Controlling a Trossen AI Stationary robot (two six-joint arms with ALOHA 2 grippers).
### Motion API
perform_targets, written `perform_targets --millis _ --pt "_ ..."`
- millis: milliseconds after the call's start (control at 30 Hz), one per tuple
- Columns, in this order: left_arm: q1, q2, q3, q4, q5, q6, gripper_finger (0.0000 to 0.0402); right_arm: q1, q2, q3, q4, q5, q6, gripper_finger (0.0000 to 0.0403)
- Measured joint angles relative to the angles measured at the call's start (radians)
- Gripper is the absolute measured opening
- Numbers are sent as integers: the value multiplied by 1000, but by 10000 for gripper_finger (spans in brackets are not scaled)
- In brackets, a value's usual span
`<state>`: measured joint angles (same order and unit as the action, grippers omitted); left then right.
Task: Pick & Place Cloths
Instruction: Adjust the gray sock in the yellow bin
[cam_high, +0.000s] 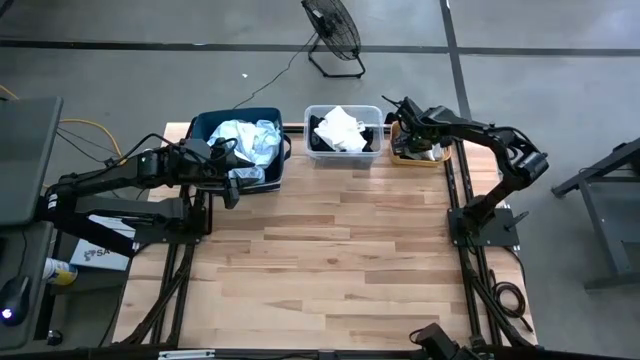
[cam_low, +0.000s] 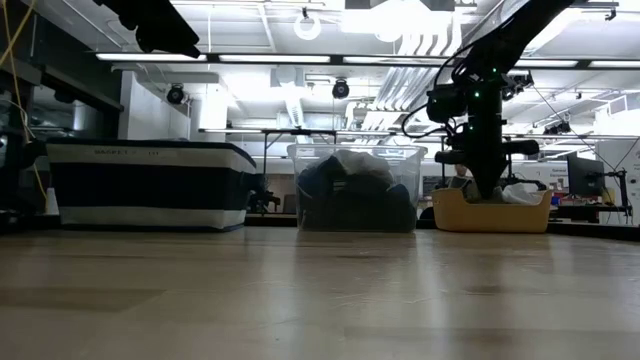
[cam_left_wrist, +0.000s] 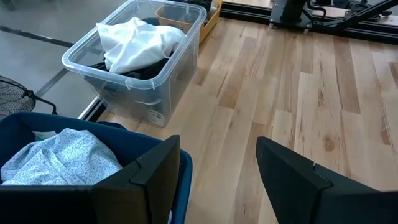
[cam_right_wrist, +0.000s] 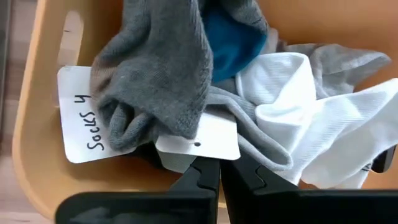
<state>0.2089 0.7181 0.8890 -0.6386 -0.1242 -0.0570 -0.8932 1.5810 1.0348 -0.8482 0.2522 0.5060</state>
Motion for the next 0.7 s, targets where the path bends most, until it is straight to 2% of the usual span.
perform_targets --millis 400,700 --pt "0 0 0 0 1 0 204 3 -51 0 -17 -53 -37 4" --pt "0 0 0 1 1 0 204 3 -177 0 -9 -52 -124 4"
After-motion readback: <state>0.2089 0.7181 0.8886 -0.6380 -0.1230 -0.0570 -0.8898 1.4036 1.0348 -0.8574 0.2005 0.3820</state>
